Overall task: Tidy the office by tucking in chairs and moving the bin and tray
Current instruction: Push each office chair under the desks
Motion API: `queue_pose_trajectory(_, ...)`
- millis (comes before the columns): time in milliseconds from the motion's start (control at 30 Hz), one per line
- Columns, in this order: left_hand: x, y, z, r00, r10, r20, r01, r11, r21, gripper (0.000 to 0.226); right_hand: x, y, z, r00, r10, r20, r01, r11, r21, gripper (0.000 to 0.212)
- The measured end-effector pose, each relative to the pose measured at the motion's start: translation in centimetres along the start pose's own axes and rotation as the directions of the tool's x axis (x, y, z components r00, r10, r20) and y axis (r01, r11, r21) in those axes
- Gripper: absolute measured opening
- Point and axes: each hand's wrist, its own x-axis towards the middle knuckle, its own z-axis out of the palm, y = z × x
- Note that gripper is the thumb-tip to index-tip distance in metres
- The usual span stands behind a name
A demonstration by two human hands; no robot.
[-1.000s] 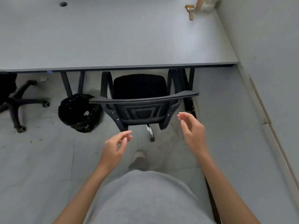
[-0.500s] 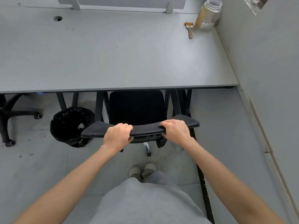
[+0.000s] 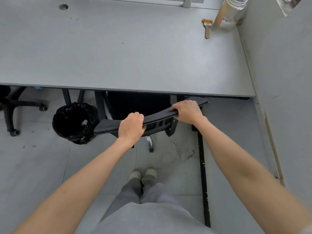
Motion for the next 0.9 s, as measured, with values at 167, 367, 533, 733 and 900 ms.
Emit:
queue_pose_trajectory(167, -0.6, 0.0, 0.3, 1.0, 0.006, -0.031, -0.006, 1.0, -0.021, 0.015, -0.2, 0.0, 0.7, 1.0, 0.021, -0.005, -0.021, 1.0, 0.008, 0.027)
queue_pose_trajectory(367, -4.1, -4.1, -0.7, 0.991, 0.13, -0.037, -0.128, 0.991, 0.034, 0.024, -4.0, -5.4, 3.0, 0.996, 0.062, -0.064, -0.058, 0.997, 0.057, 0.025)
queue_pose_trajectory(533, -8.2, -6.2, -1.2, 0.973, 0.23, 0.017, -0.231, 0.971, 0.058, 0.025, -8.3, -9.7, 5.1, 0.986, 0.102, -0.129, -0.09, 0.991, 0.095, 0.023)
queue_pose_trajectory(733, -13.4, -4.4, 0.1, 0.964, 0.264, 0.021, -0.265, 0.962, 0.064, 0.032, -13.0, -10.6, 6.1, 0.982, 0.13, -0.134, -0.12, 0.989, 0.082, 0.025)
queue_pose_trajectory(900, -16.6, -5.4, 0.2, 0.957, 0.29, -0.017, -0.287, 0.953, 0.097, 0.035, -15.5, -13.4, 6.6, 0.98, 0.154, -0.124, -0.146, 0.987, 0.072, 0.028)
